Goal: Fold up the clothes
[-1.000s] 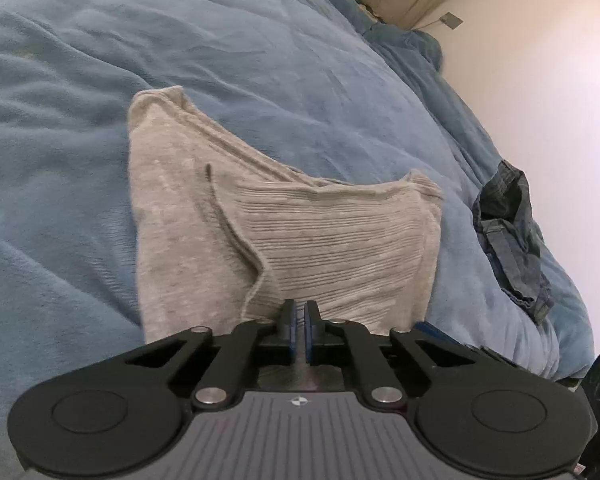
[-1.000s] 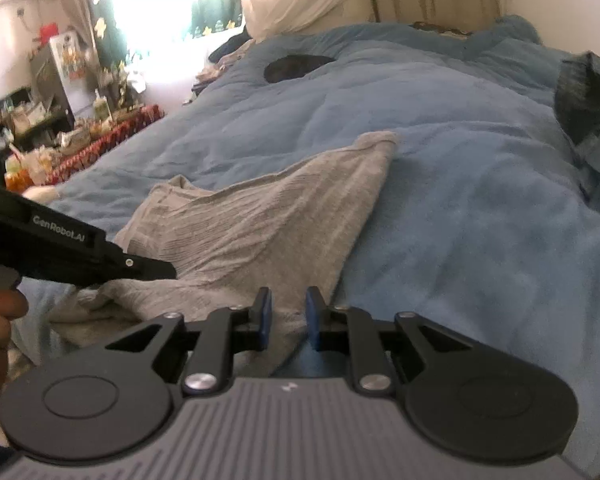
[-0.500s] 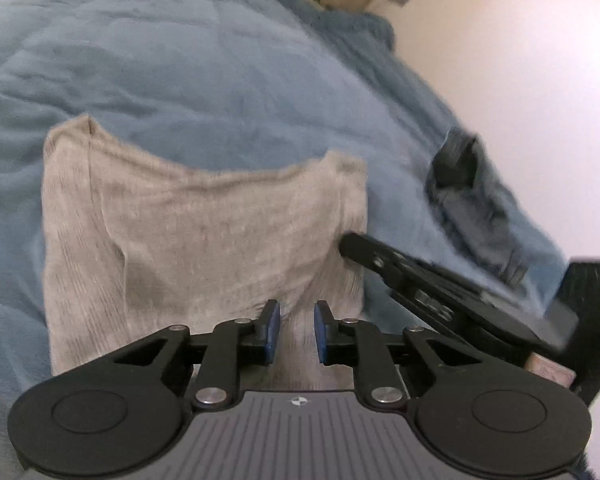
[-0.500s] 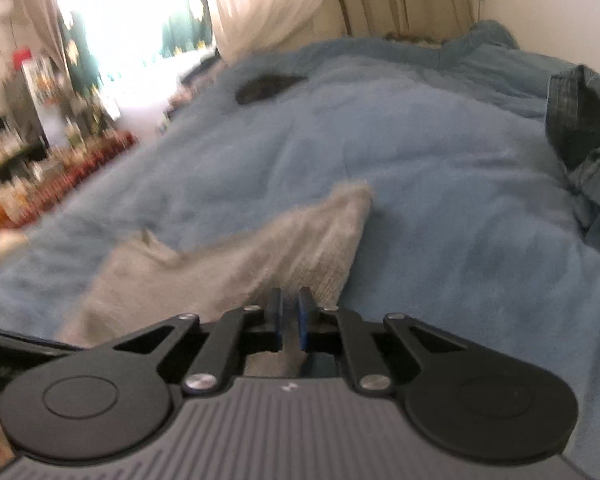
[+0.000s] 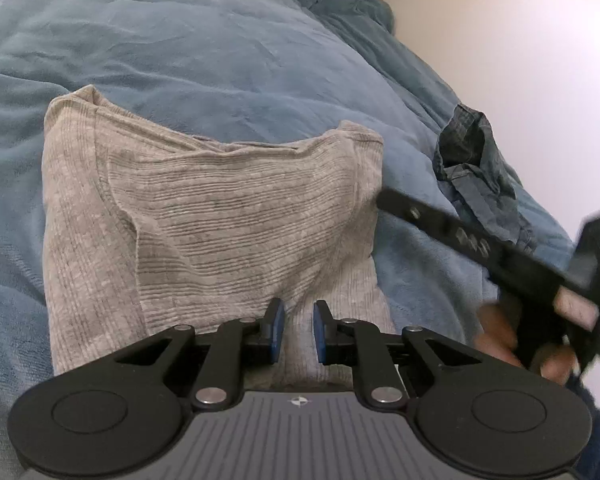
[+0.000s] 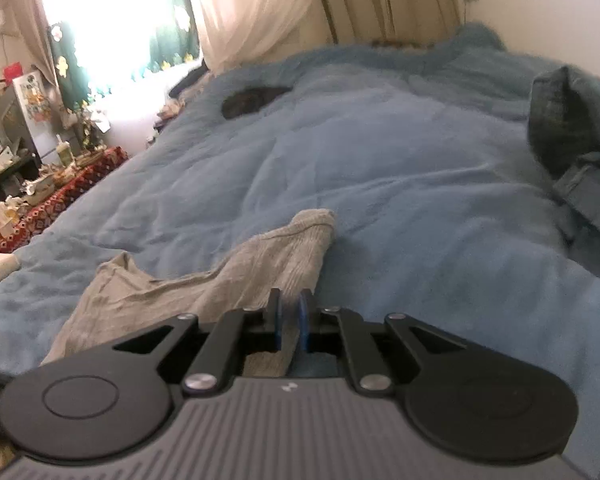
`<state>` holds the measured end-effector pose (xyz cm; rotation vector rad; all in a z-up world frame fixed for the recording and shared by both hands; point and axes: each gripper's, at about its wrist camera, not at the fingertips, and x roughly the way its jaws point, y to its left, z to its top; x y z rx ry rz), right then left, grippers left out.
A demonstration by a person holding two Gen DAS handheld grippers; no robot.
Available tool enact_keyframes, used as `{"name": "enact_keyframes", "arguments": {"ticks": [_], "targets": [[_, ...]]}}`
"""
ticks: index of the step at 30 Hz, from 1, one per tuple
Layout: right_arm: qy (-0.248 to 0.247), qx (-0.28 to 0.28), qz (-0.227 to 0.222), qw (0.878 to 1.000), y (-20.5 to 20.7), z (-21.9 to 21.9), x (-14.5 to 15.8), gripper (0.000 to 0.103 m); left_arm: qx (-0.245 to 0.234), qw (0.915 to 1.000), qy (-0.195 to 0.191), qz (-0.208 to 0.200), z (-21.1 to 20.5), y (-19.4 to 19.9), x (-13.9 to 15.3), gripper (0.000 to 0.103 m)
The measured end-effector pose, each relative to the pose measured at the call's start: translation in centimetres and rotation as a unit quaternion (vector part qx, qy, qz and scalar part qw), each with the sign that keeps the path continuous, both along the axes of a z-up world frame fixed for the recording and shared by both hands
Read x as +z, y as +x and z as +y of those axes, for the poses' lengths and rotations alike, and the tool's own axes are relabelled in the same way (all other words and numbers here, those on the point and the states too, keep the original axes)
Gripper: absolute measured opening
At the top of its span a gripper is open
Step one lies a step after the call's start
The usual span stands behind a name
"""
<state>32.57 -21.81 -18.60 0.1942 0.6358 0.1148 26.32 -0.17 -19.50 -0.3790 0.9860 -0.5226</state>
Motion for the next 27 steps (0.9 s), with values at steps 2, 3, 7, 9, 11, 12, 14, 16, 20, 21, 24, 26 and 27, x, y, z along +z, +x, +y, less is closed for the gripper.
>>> {"name": "enact_keyframes", "arguments": {"ticks": [2, 3, 7, 9, 11, 12, 14, 16, 20, 21, 24, 26, 27], "targets": [[-0.012, -0.002, -0.003, 1.0, 0.9, 0.4, -0.3, 0.009, 0.002, 1.0, -0.006, 0.006, 0.2, 0.1, 0.0, 0.016], [-0.021, -0.005, -0.001, 1.0, 1.2, 0.5, -0.7, 0.009, 0.003, 0.9999, -0.009, 0.008, 0.1, 0.1, -0.1, 0.016], [-0.04, -0.005, 0.01, 0.999, 1.5, 0.4, -2.0, 0.008, 0.001, 0.9999, -0.009, 0.006, 0.0, 0.0, -0.1, 0.016], [-0.033, -0.008, 0.009, 0.999, 1.6, 0.1, -1.4, 0.01, -0.001, 1.0, -0.004, 0.003, -0.1, -0.1, 0.0, 0.016], [-0.02, -0.017, -0.007, 1.0, 1.1, -0.3, -0.3, 0.01, -0.001, 1.0, -0.001, 0.0, -0.1, -0.2, 0.2, 0.016], [-0.013, -0.019, -0.017, 1.0, 0.9, -0.5, 0.3, 0.011, 0.0, 1.0, -0.001, -0.001, -0.1, -0.3, 0.3, 0.017], [-0.007, -0.005, -0.021, 1.0, 1.3, -0.4, 0.8, 0.011, -0.002, 1.0, -0.004, -0.009, -0.2, -0.6, 0.8, 0.023], [-0.024, 0.004, -0.012, 1.0, 2.6, 0.0, 0.5, 0.011, -0.012, 0.9996, -0.008, -0.024, -0.4, -1.1, 1.4, 0.028], [-0.037, 0.002, 0.011, 0.999, 5.2, -0.1, -0.8, 0.01, -0.053, 0.9972, 0.005, -0.052, -2.3, -2.1, 2.3, 0.028], [-0.032, 0.001, 0.014, 0.999, 5.7, -0.4, -1.0, 0.009, -0.063, 0.9962, 0.015, -0.058, -2.8, -2.3, 2.2, 0.028], [-0.017, 0.002, 0.018, 1.0, 6.3, -0.9, -1.1, 0.008, -0.092, 0.9919, 0.05, -0.073, -4.6, -2.8, 1.3, 0.028], [-0.013, 0.005, 0.022, 1.0, 6.8, -1.1, -1.4, 0.007, -0.108, 0.9887, 0.07, -0.077, -5.4, -3.1, 0.5, 0.028], [-0.01, 0.007, 0.024, 1.0, 7.0, -1.3, -1.6, 0.006, -0.114, 0.9879, 0.075, -0.075, -5.6, -3.4, 0.1, 0.028]]}}
